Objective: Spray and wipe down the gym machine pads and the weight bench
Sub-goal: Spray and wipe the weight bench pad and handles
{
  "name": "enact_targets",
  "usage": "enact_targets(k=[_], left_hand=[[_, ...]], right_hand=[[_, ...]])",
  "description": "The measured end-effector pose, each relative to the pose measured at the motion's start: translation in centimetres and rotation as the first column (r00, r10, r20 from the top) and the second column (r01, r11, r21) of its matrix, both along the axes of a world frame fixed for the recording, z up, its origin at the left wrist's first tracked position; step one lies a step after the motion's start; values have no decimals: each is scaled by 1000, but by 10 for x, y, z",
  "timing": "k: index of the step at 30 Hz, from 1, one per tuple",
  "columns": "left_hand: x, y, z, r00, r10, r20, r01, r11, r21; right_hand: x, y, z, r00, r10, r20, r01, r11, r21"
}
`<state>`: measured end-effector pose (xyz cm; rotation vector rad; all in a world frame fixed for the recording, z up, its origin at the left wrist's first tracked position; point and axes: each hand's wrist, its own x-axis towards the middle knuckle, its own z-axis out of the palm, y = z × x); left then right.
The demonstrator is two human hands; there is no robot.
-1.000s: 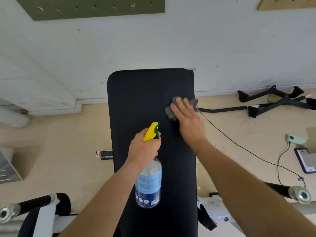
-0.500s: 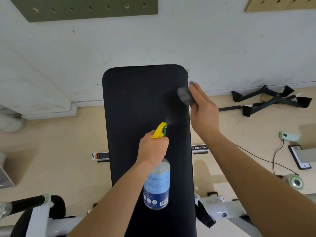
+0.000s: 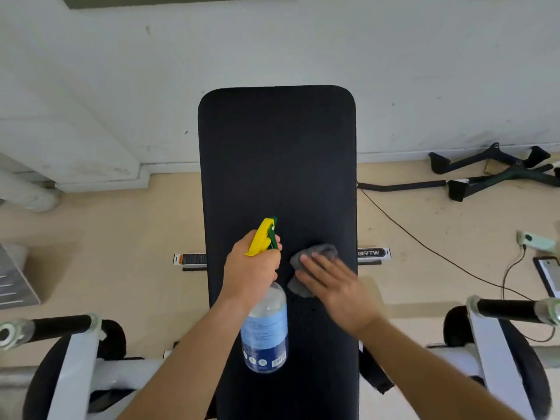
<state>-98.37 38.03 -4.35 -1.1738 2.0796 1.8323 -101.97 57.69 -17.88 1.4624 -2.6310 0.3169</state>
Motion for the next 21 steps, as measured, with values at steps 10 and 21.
enact_targets(k=[10, 21], left_hand=[[28, -5, -11, 999, -24, -25, 25, 998, 55], [43, -44, -21, 999, -50, -2, 50, 998, -37]], right_hand=[[-64, -31, 20, 888, -459, -37, 446, 877, -179], [-32, -59, 50, 838, -533, 118, 541, 782, -311]])
